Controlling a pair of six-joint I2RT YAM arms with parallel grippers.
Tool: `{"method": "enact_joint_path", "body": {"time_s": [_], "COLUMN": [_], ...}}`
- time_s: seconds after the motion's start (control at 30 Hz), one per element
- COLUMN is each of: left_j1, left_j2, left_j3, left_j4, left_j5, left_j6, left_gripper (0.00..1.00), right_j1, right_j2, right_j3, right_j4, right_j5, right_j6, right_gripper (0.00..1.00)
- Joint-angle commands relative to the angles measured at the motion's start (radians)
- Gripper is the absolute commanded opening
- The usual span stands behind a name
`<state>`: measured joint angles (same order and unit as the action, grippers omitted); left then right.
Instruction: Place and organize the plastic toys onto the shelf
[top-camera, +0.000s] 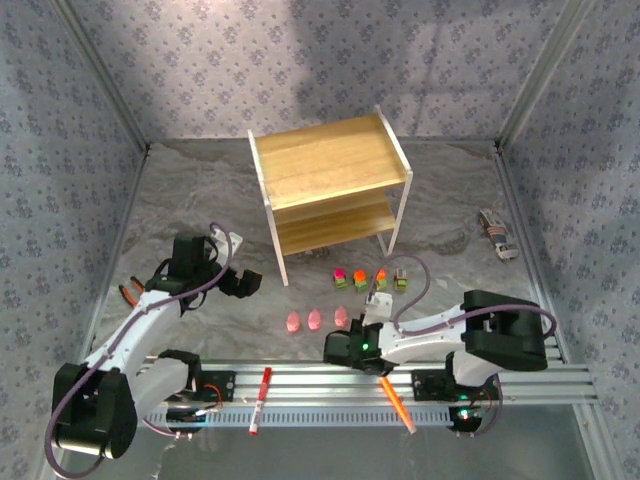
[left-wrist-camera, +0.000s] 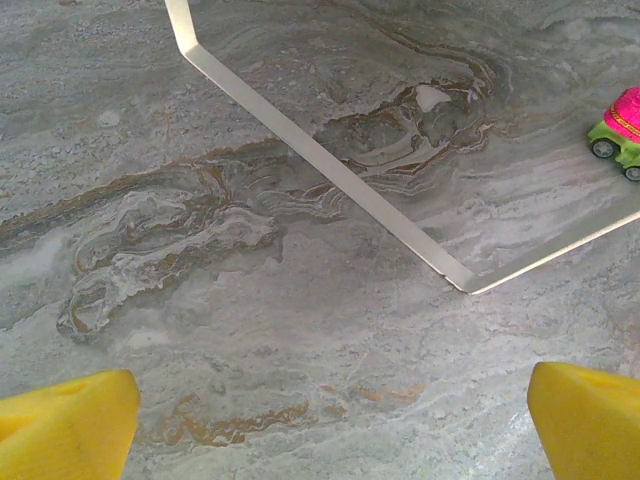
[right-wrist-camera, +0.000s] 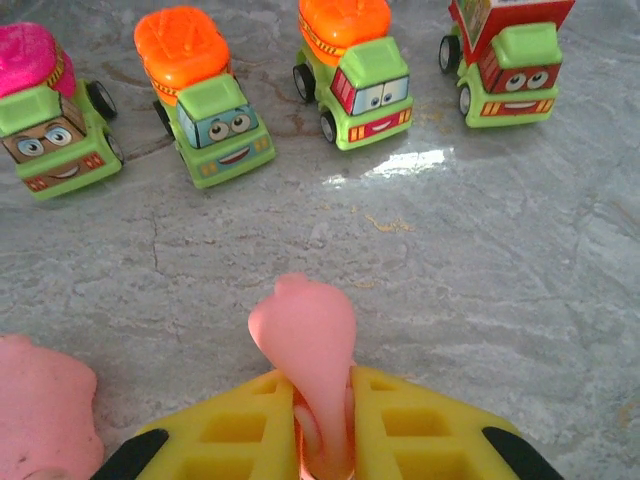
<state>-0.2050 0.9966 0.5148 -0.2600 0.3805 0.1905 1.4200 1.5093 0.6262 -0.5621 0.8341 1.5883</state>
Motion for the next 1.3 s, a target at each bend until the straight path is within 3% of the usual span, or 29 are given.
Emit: {"method": "enact_joint_path", "body": {"time_s": [0.0, 0.53, 0.97, 1.27], "left_j1": [-0.005, -0.007, -0.01, -0.017], "left_j2": [-0.01, -0.028, -0.052, -0.07], "left_j3": [0.014, 0.018, 0.019, -0.02], "left_j4": [-0.011, -0.031, -0.117, -0.069], "left_j5": [0.018, 0.027, 0.206, 0.212], "left_j6": [0.003, 0.03, 0.115, 0.109], "left_gripper": [1.0, 1.0, 1.0, 1.0], "right_j1": [-0.002, -0.144, -0.373, -0.492], "right_j2": [-0.067, -0.411, -0.368, -0.309], "right_j3": [0.03, 0.212, 0.363, 0.413], "right_j4": [-0.094, -0.25, -0.167, -0.109], "right_j5": [0.048, 0.054, -0.033, -0.101], "right_j6": [-0.032, -0.408, -0.692, -0.777], "right_gripper": [0.19, 0.2, 0.2, 0.2]}}
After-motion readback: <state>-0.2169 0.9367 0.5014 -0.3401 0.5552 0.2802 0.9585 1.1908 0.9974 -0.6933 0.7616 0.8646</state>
